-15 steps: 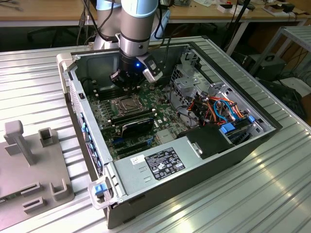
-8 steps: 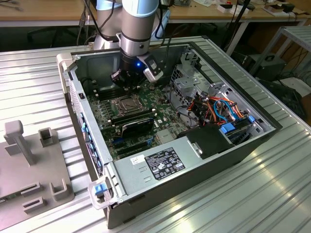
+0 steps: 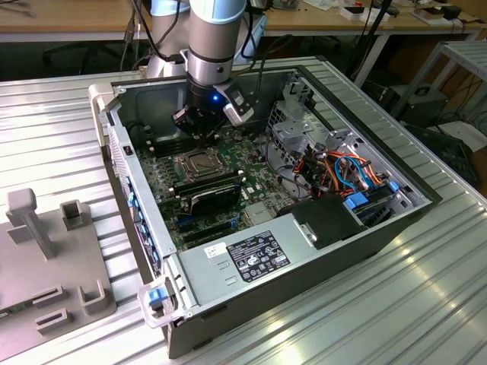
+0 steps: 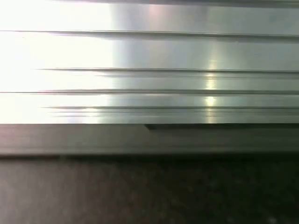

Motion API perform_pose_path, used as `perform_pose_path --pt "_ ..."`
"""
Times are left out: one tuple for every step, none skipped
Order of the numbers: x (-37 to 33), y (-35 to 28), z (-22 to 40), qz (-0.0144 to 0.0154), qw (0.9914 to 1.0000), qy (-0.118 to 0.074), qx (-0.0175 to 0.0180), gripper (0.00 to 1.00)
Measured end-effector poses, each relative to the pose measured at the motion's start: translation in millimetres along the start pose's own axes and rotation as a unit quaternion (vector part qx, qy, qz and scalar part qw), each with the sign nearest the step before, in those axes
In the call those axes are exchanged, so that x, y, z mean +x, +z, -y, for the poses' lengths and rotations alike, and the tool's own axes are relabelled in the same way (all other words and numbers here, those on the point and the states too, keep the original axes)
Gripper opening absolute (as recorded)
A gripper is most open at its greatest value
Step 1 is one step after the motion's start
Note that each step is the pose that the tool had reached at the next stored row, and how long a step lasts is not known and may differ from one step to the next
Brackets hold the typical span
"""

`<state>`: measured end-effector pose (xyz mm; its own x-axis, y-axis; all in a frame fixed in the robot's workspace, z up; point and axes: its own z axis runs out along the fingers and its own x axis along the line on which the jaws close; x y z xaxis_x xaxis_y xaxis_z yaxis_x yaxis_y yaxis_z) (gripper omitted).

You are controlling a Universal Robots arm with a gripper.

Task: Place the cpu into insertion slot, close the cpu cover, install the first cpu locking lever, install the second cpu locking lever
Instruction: 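Install the first cpu locking lever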

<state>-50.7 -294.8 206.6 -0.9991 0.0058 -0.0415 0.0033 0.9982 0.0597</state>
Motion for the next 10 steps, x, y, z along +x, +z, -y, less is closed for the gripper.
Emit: perform_pose_path --pt "0.0 0.0 0.1 0.0 1.0 0.0 0.0 0.11" --pt "0.0 0.0 1.0 0.0 1.0 0.0 0.0 0.11" --pt "0.0 -0.1 2.0 0.0 1.0 0.0 0.0001 0.11" --pt "0.0 -0.2 3.3 0.0 1.0 0.0 0.0001 0.11" --pt "0.0 -0.3 4.0 0.0 1.0 0.0 0.0001 0.11" --pt "0.0 -0.3 4.6 0.0 1.0 0.0 0.0001 0.11" --pt "0.0 -0.3 5.1 0.0 1.0 0.0 0.0001 0.11" --pt "-0.1 -0.4 5.6 -0.0001 1.0 0.0 0.0001 0.11" --pt "-0.3 -0.3 5.7 -0.0001 1.0 0.0 0.0001 0.11" --pt "-0.6 -0.4 5.8 -0.0002 1.0 0.0 0.0002 0.11"
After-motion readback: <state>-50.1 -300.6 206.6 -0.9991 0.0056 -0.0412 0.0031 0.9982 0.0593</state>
